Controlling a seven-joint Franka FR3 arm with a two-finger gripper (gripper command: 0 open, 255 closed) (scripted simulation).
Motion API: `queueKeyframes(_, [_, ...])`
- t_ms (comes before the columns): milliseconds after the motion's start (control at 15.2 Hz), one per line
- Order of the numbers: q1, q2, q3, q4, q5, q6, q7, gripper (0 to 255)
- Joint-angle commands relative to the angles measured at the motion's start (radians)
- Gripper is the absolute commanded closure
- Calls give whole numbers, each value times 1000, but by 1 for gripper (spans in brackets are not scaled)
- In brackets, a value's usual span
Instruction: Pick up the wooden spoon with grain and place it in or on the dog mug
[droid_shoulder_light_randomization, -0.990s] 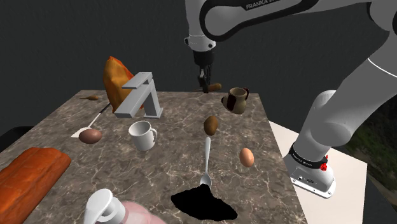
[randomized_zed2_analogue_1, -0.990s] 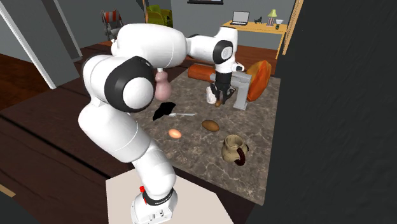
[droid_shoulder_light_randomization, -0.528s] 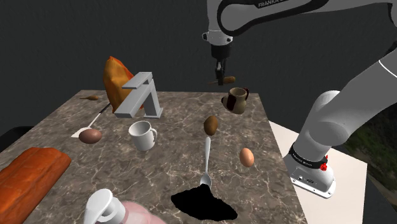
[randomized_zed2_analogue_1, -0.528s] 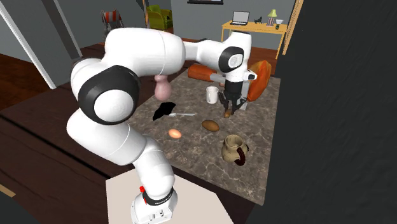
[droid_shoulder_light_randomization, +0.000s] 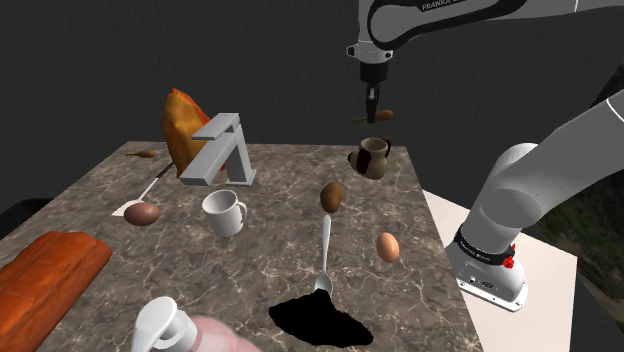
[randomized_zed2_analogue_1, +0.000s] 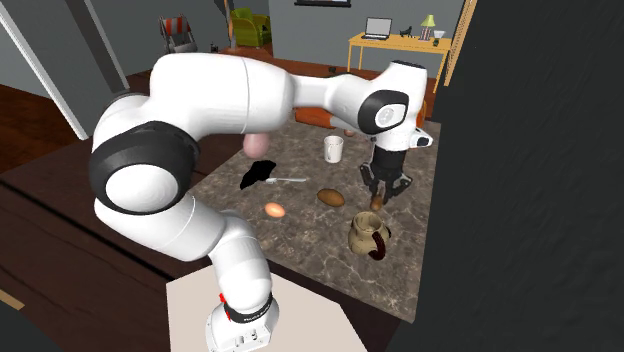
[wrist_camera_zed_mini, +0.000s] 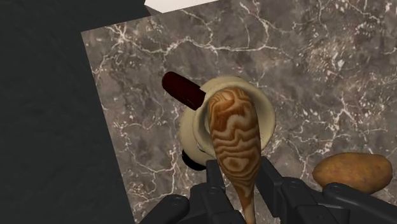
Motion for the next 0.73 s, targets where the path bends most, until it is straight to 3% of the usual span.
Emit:
queueKeyframes(0, [-15, -5, -26, -7, -15, 4, -36, 255])
queueKeyframes(660, [-16, 15, -31, -125, -20, 143, -28, 255])
